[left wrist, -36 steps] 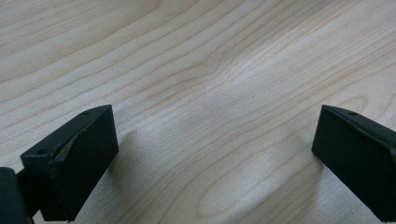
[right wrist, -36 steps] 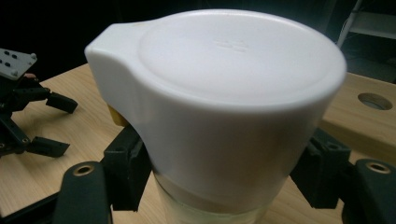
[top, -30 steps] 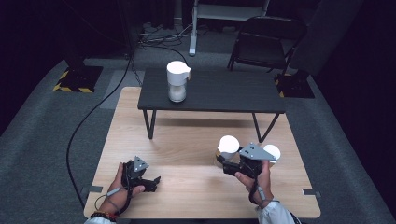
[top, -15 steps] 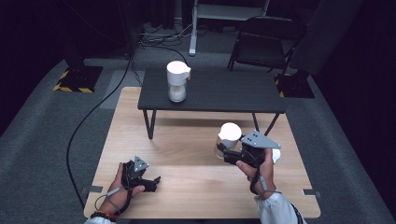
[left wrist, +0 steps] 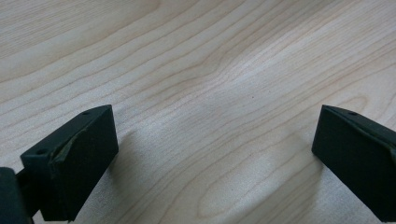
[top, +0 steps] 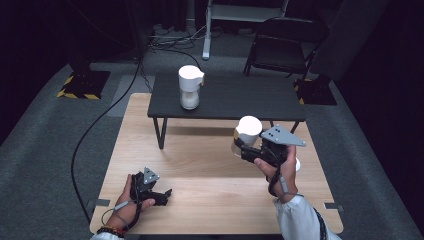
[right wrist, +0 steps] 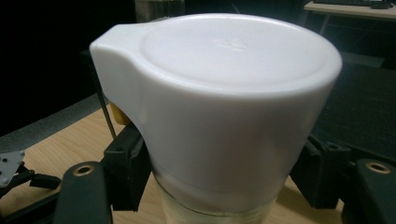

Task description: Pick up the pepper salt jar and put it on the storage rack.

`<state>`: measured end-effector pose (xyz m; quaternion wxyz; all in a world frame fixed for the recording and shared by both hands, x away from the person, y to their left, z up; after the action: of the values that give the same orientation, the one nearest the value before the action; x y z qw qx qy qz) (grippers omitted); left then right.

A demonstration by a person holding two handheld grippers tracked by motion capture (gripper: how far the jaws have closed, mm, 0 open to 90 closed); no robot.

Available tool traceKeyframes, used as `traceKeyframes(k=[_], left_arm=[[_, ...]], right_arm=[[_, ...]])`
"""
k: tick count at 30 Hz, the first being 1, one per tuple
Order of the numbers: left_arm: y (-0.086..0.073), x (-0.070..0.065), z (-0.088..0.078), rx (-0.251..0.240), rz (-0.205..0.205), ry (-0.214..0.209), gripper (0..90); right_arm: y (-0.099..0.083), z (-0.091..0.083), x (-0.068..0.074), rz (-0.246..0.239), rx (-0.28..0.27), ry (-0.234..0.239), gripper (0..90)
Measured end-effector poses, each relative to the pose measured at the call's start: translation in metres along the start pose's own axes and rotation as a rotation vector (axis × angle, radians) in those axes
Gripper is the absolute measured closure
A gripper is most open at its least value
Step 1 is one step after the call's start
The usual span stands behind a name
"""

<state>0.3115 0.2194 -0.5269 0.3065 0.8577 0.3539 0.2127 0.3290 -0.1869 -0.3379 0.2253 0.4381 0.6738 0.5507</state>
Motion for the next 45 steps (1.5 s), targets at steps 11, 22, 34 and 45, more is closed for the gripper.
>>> traceKeyframes(k=[11, 22, 34, 45], left_arm=[[0.000, 0.000, 0.000, 0.000, -0.001, 0.000, 0.1], [0.000, 0.000, 0.000, 0.001, 0.000, 0.000, 0.1], [0.000, 0.000, 0.000, 0.000, -0.001, -0.001, 0.1], [0.000, 0.000, 0.000, 0.001, 0.000, -0.001, 0.1]], right_arm=[[0.030, 0.010, 0.005, -0.014, -0.041, -0.020, 30.0], [0.054, 0.025, 0.005, -0.009, -0.066, -0.046, 30.0], [0.070, 0.050, -0.001, -0.008, -0.095, -0.087, 30.0], [0.073, 0.076, -0.013, 0.003, -0.097, -0.127, 30.0]])
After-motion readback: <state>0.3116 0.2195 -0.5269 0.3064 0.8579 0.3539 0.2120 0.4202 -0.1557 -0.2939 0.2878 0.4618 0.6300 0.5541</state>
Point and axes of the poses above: each handheld gripper's, and its own axes: z roughly forward along the jaws, y roughly out of its top, x roughly to its left, the point moved 10 cm from there along z, roughly forward along the jaws, and after that the axes turned 13 degrees about z, right-handed, at the moved point
